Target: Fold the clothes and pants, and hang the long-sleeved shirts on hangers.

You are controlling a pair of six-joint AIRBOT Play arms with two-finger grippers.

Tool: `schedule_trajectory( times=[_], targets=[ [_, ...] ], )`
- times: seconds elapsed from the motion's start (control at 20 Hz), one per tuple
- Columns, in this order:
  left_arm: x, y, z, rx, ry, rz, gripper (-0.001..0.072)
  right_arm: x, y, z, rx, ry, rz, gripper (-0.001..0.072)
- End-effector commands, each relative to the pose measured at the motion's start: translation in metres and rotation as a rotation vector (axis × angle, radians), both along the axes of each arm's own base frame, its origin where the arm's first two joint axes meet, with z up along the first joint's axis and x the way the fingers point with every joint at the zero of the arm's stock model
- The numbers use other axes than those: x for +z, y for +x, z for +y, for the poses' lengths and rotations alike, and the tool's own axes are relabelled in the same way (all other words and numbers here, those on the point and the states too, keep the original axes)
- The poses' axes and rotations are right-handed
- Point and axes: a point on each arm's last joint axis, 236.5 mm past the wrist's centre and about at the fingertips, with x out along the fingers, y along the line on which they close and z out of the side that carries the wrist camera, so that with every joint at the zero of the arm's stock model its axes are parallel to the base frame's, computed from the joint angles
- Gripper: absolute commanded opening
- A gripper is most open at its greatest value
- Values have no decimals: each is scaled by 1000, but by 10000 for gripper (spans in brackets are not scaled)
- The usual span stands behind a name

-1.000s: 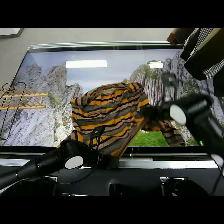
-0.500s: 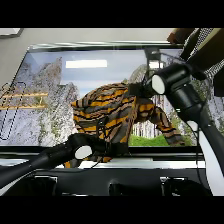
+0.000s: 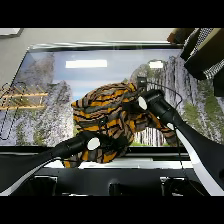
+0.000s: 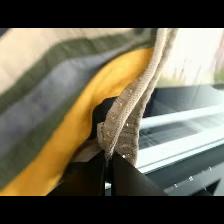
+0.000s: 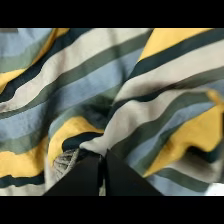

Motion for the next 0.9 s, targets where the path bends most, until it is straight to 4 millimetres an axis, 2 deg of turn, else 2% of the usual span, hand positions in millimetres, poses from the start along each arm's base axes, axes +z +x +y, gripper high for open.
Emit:
schedule_trajectory(
  times=[0.0, 0.05, 0.1, 0.15, 0.2, 0.25, 0.35, 0.45, 0.5, 0.55, 0.6, 0.7, 0.85],
  targets=[
    [-6, 7, 4, 10, 10, 3, 26, -21, -6, 14, -45, 66, 61, 146],
    [-6, 10, 6, 13, 12, 4, 107, -18, -10, 14, -46, 67, 75, 287],
    [-7, 12, 10, 18, 18, 12, 276, -12, -14, 12, -42, 63, 80, 413],
    [-8, 12, 14, 14, 28, 21, 426, 0, -17, 7, -34, 57, 81, 498],
    [-8, 14, 20, -13, 41, 15, 502, 14, -22, -4, -35, 51, 84, 503],
    [-8, 16, 28, -53, 56, 2, 515, 30, -25, -19, -45, 48, 76, 506],
    [-3, 24, 46, -136, 81, -40, 515, 62, -36, -67, -110, 36, 77, 554],
    [5, 38, 66, -207, 112, -112, 515, 76, -64, -113, -184, 17, 147, 566],
    [9, 48, 78, -241, 134, -159, 514, 75, -79, -122, -208, 42, 183, 566],
    [13, 59, 88, -272, 151, -212, 513, 69, -98, -119, -226, 98, 228, 571],
    [18, 67, 94, -302, 156, -259, 513, 58, -117, -109, -244, 163, 280, 607],
    [23, 81, 106, -345, 167, -322, 512, 29, -146, -82, -305, 304, 370, 607],
    [23, 94, 119, -361, 181, -357, 511, -8, -163, -43, -431, 527, 460, 603]
  ],
)
